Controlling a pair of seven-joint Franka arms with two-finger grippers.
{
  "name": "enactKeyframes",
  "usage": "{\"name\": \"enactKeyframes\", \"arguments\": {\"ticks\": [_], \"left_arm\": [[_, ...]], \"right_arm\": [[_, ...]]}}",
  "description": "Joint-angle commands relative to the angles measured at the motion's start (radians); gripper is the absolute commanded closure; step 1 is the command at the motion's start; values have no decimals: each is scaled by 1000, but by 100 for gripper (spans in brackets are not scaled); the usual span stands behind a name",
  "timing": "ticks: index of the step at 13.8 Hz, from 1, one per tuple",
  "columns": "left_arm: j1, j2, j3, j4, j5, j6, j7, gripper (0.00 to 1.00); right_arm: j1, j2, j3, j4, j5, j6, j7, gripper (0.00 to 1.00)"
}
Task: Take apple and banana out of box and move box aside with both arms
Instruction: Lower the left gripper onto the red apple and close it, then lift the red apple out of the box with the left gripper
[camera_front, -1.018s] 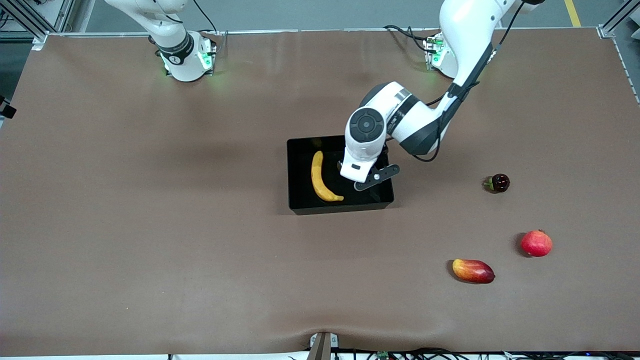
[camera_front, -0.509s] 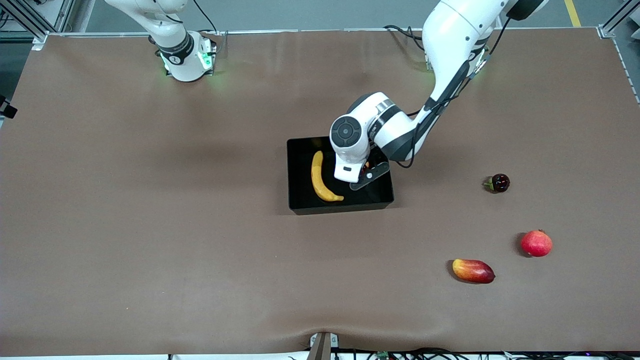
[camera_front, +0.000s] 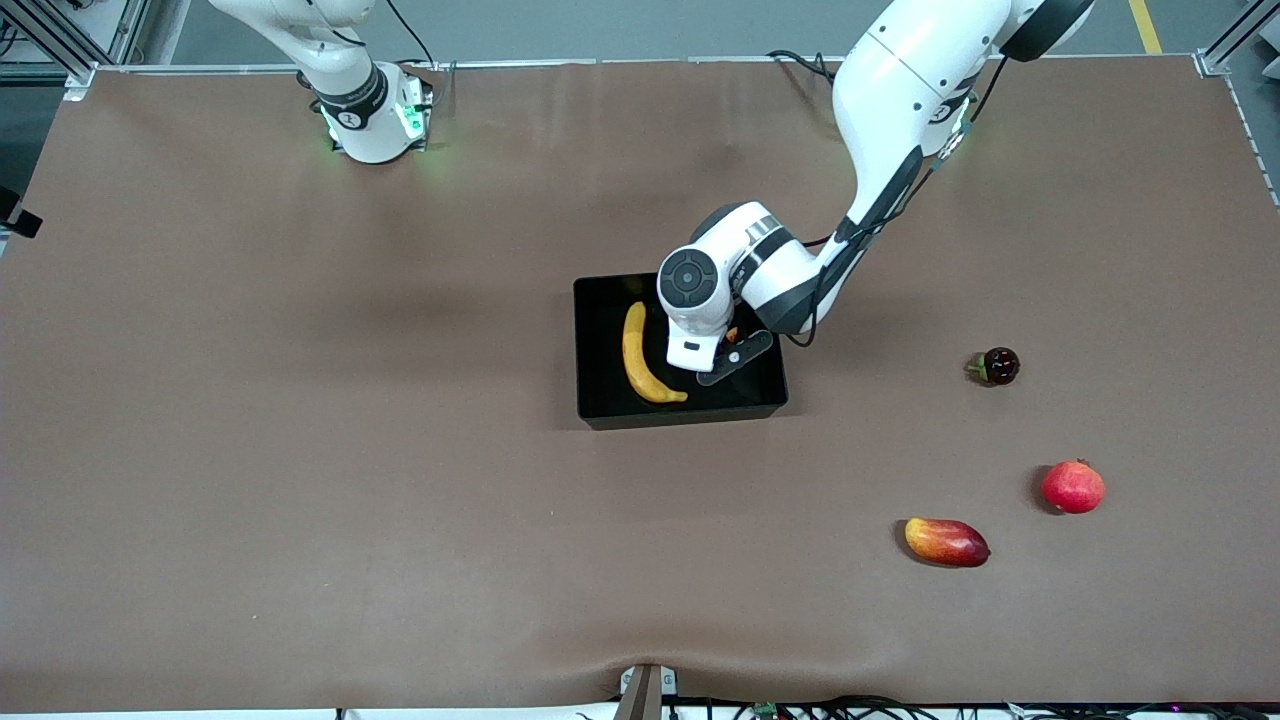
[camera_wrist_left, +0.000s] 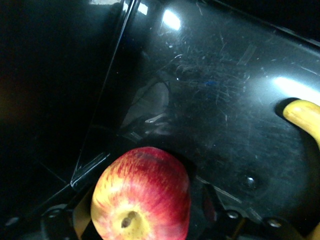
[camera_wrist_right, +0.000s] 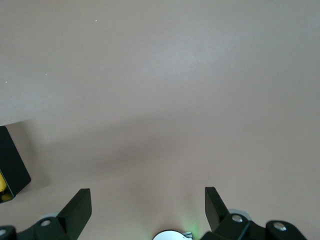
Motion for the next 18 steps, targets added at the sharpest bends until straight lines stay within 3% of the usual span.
{"name": "enactKeyframes", "arguments": {"ticks": [1, 4, 9, 12, 15, 18], "left_arm": [[-4, -7, -1, 15, 15, 5, -34, 100], [-10, -35, -3, 75, 10, -25, -34, 100], [30, -210, -6, 114, 4, -149, 70, 100], [152, -267, -11, 134, -17, -206, 237, 100], [273, -267, -8, 181, -57, -206, 450, 100], [375, -232, 0, 164, -42, -205, 587, 100]], "right_arm": [[2, 3, -2, 6, 11, 1, -10, 0], [4, 3, -2, 7, 9, 1, -10, 0], [8, 3, -2, 7, 5, 1, -10, 0], [8, 5, -2, 7, 3, 1, -10, 0], [10, 5, -2, 7, 5, 7, -10, 0], [10, 5, -2, 6, 3, 7, -10, 0]]}}
